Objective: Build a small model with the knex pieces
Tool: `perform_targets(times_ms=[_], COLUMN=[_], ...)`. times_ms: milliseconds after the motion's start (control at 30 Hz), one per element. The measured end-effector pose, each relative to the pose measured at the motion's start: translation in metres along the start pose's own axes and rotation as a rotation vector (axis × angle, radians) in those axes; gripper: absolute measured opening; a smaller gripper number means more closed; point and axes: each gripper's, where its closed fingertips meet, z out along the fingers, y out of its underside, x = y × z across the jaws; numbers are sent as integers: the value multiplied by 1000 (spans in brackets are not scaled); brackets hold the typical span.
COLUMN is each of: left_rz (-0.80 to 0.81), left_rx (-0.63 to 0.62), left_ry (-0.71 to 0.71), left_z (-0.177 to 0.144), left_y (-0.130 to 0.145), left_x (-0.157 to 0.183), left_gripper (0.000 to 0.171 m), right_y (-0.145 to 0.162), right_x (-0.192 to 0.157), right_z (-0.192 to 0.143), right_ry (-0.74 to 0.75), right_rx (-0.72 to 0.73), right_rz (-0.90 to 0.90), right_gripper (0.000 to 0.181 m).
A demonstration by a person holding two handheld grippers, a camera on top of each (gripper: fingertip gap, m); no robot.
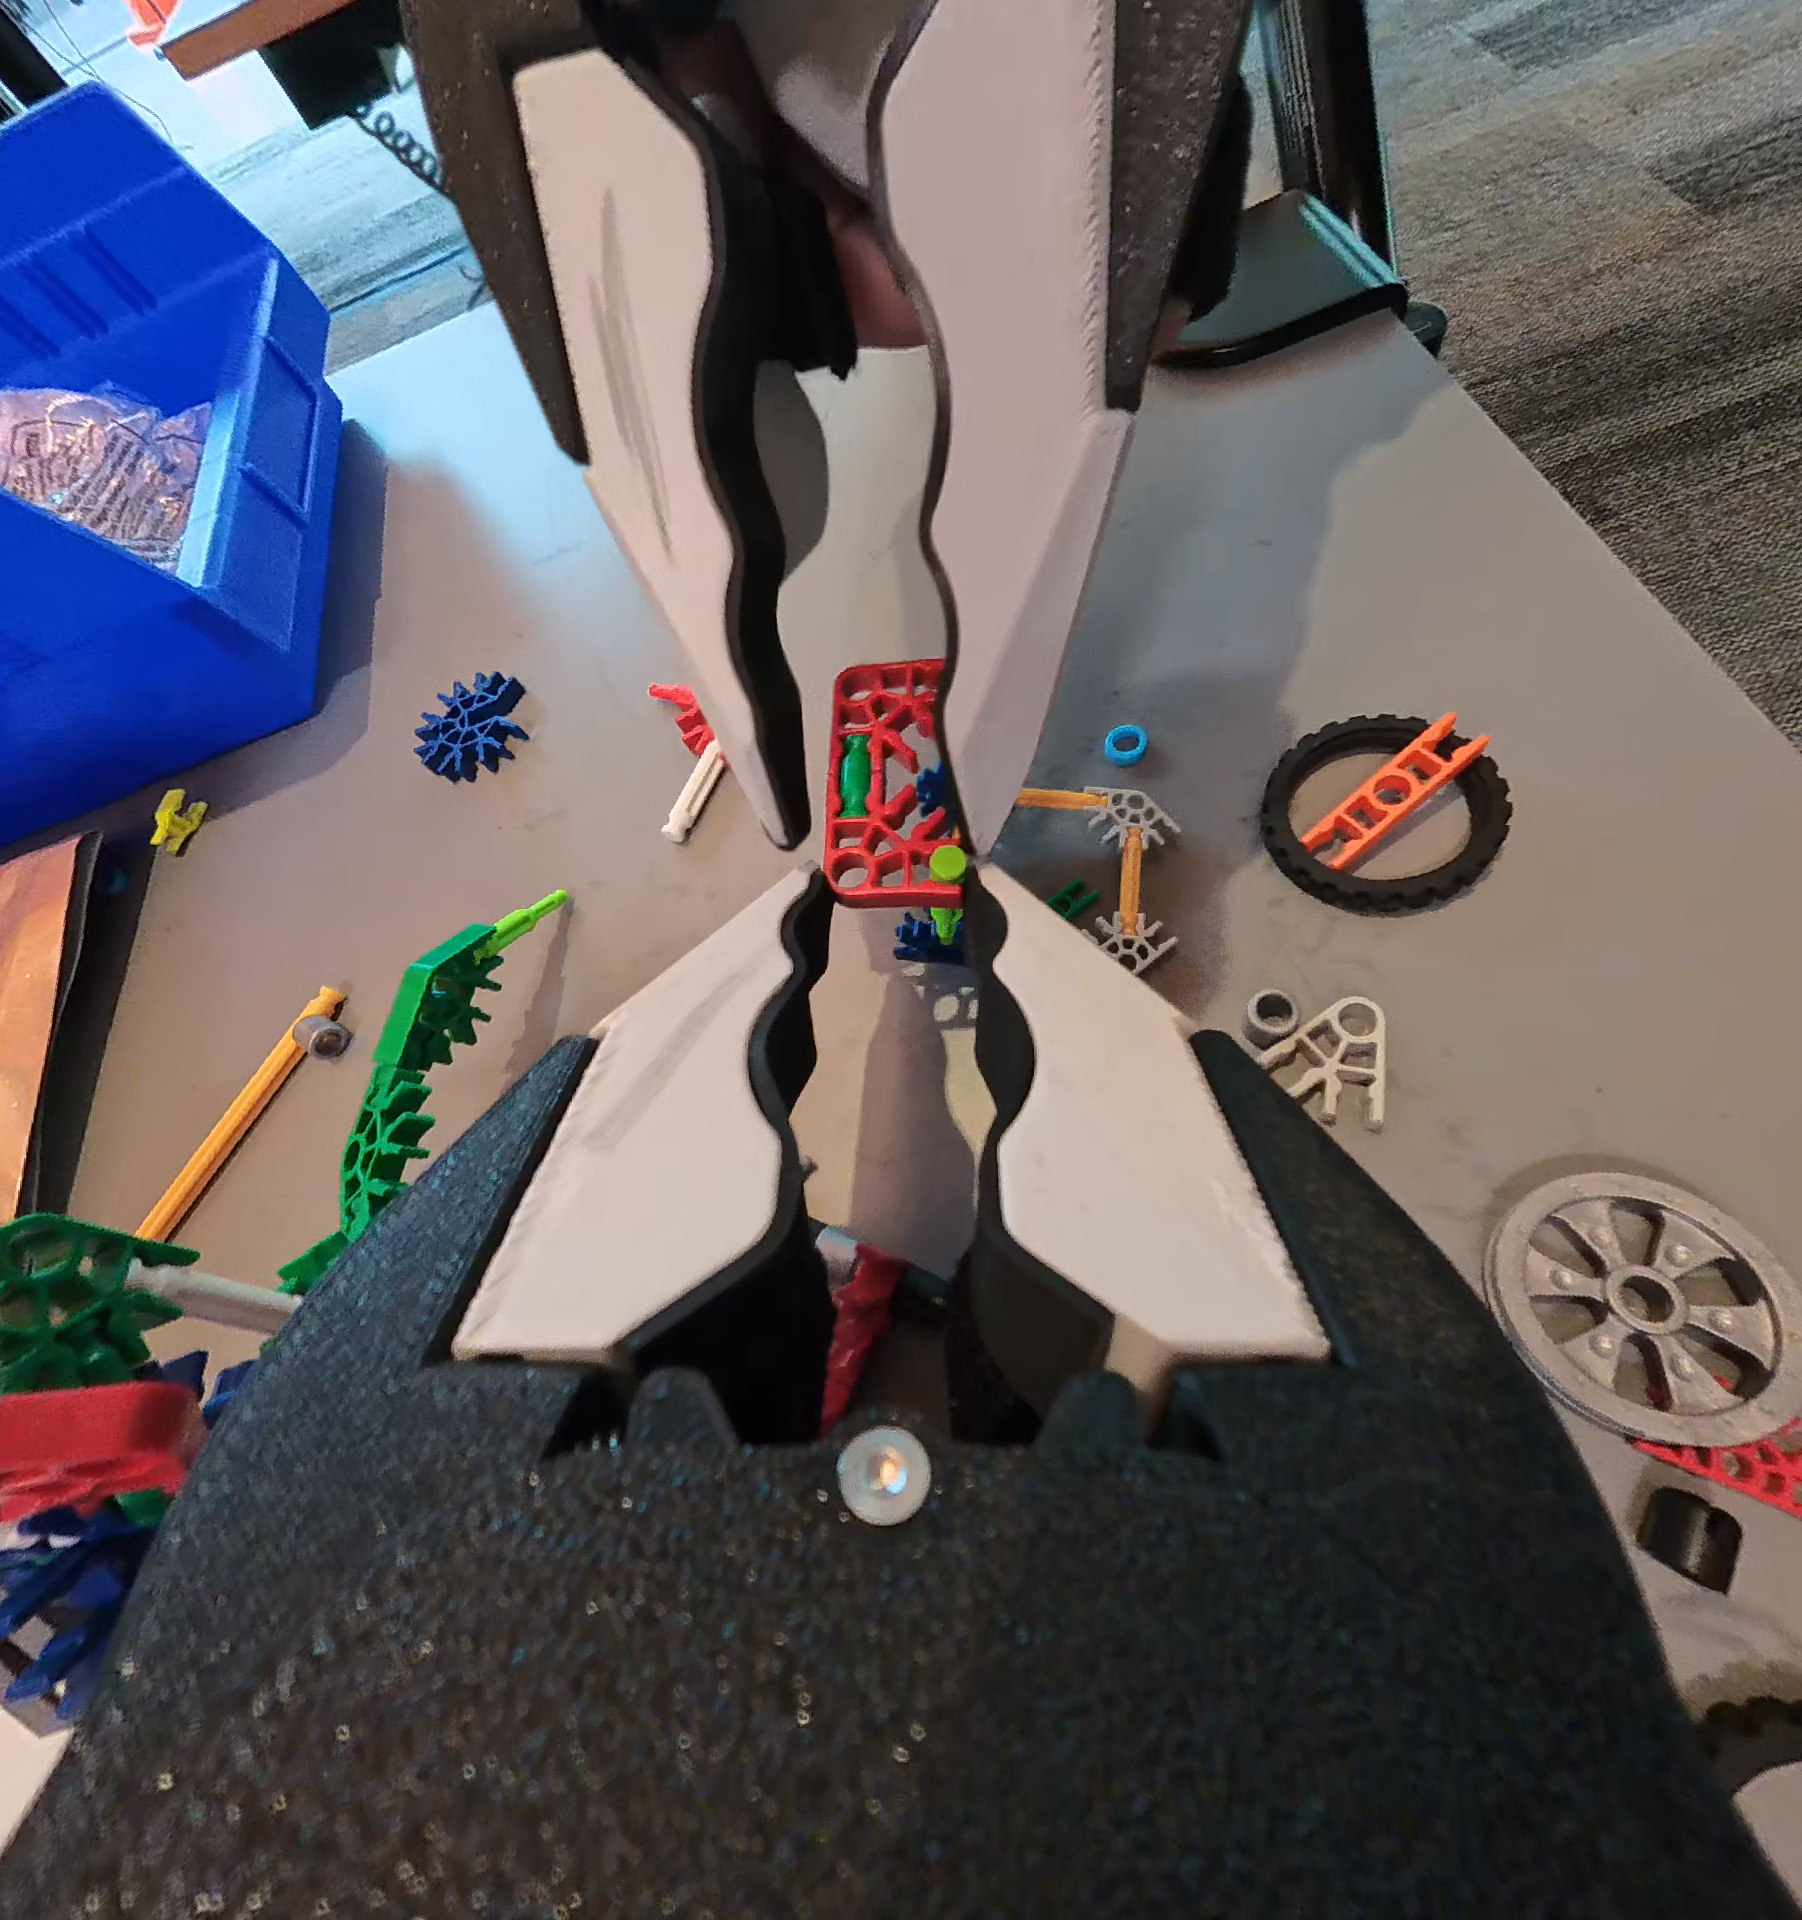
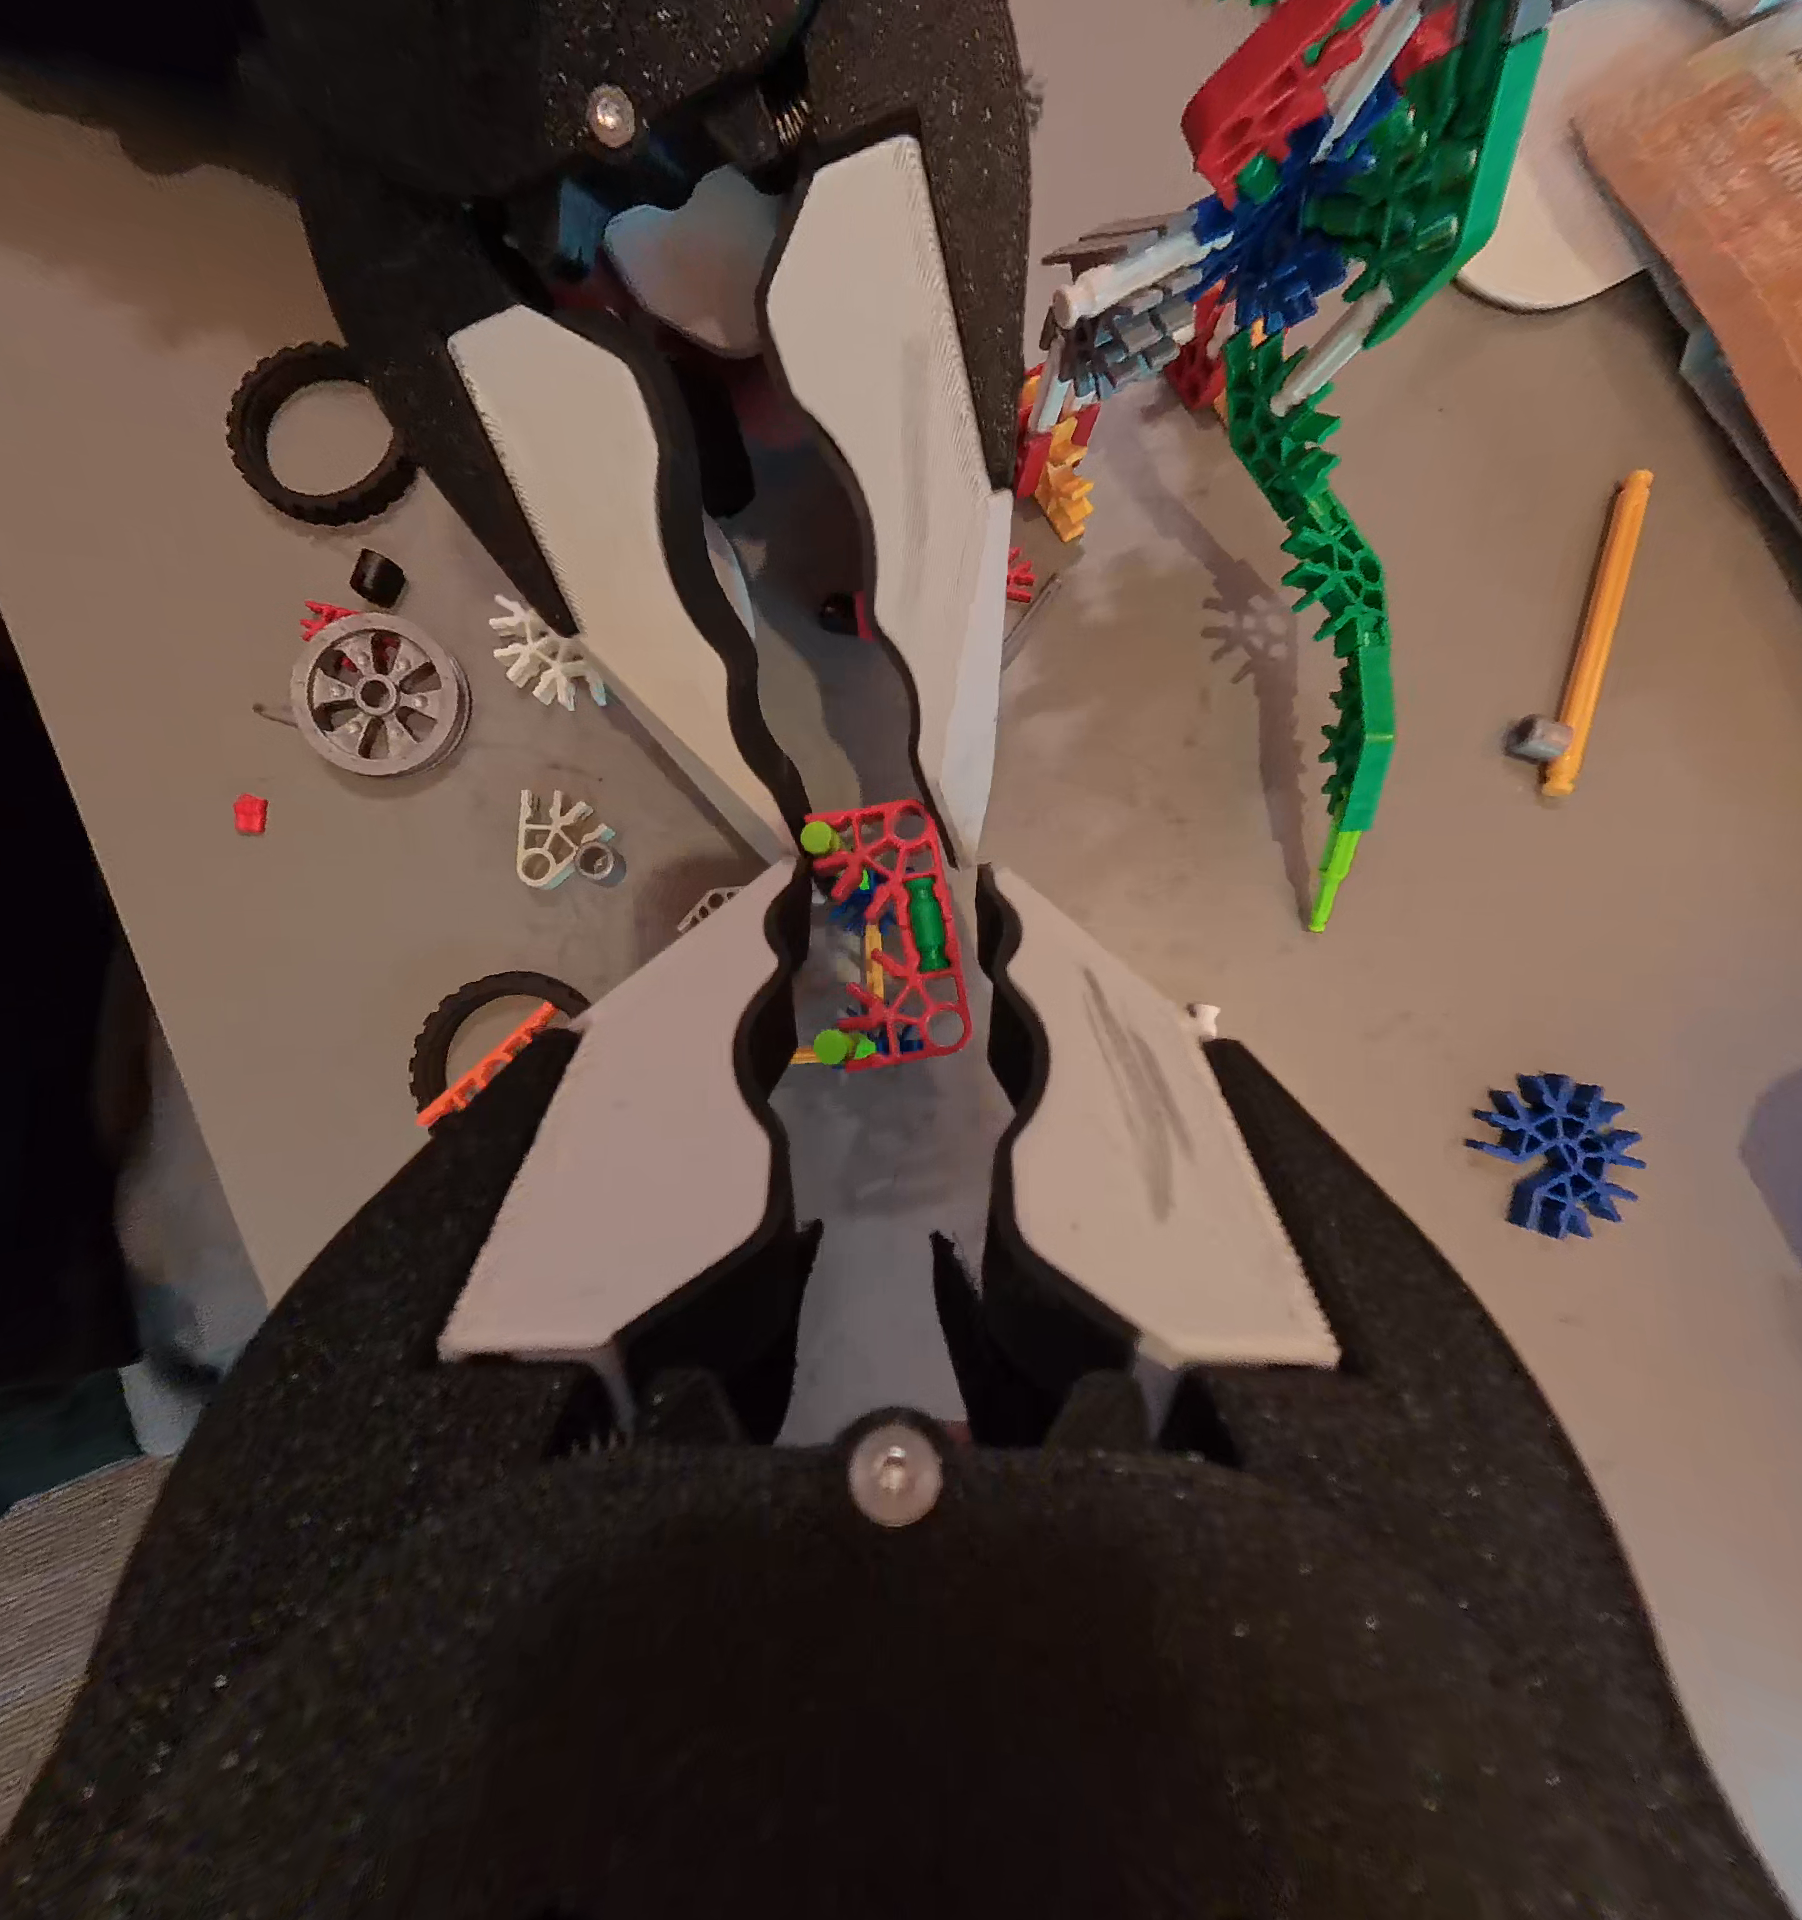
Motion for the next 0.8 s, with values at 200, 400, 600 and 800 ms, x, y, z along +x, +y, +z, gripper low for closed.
perform_targets(times_ms=[200, 400, 600, 800], left_rz=[-3, 2, 5, 12], left_rx=[0, -11, -7, -4], left_ry=[3, -5, -8, -19], left_z=[1, 2, 3, 4], left_y=[0, 2, 2, 2], left_x=[1, 0, 0, -1], left_gripper=[24, 24, 24, 23], right_y=[-4, -2, -3, -3], right_x=[-3, -2, -1, 0], right_z=[-2, 2, 3, 2], right_ry=[27, 51, 61, 101], right_rx=[43, 62, 70, 68], right_rz=[-38, -31, -18, -38], right_gripper=[30, 25, 23, 22])
